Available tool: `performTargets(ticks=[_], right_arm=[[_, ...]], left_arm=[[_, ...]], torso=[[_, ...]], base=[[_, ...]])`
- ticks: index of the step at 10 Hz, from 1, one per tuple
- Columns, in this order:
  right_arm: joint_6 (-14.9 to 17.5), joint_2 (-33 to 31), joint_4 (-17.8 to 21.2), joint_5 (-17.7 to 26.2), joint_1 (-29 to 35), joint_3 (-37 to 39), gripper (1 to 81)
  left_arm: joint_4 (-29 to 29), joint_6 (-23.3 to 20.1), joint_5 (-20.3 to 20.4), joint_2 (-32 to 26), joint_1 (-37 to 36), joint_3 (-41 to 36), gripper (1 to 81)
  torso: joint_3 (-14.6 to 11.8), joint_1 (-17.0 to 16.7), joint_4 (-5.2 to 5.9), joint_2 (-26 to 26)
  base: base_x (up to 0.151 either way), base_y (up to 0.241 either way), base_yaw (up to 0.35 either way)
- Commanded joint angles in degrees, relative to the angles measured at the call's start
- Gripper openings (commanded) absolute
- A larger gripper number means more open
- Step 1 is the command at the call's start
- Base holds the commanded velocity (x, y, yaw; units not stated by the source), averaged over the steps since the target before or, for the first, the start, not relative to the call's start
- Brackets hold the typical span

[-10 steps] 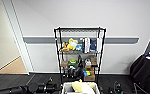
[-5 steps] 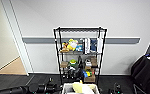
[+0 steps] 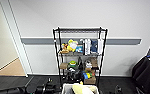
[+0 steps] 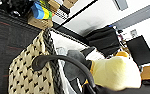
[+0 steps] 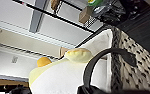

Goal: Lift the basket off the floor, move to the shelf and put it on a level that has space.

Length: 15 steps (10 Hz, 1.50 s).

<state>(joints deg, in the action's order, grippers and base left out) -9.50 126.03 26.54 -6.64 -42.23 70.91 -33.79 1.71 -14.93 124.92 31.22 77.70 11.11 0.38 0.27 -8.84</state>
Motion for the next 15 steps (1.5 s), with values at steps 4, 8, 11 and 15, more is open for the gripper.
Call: performTargets(ticks=[4, 8, 11, 15], right_arm=[[-0.2, -6.9, -1.2, -2.4, 4.4, -13.3, 1.0], [-0.2, -9.2, -3.4, -3.4, 2.1, -17.1, 1.0], [-0.2, -9.8, -3.9, -5.2, 1.3, -17.5, 1.0], [-0.1, -10.0, -4.3, -5.3, 1.0, -18.7, 1.0]], left_arm=[[-0.9, -3.5, 0.4, -4.7, -3.7, -10.0, 1.0], [-0.9, -5.0, 2.5, -7.9, -2.6, -14.9, 1.0], [-0.9, -5.0, 2.5, -7.6, -2.5, -15.1, 1.0], [-0.9, -5.7, 2.5, -7.7, -2.5, -16.3, 1.0]], torso=[[0.0, 0.0, 0.0, 0.0], [-0.1, -0.2, 0.0, -0.1], [-0.1, -0.1, 0.0, -0.1], [-0.1, -0.2, 0.0, -0.1]], base=[[0.055, 0.0, 0.0], [0.051, 0.0, 0.0], [0.095, 0.0, 0.0], [0.113, 0.0, 0.0]])
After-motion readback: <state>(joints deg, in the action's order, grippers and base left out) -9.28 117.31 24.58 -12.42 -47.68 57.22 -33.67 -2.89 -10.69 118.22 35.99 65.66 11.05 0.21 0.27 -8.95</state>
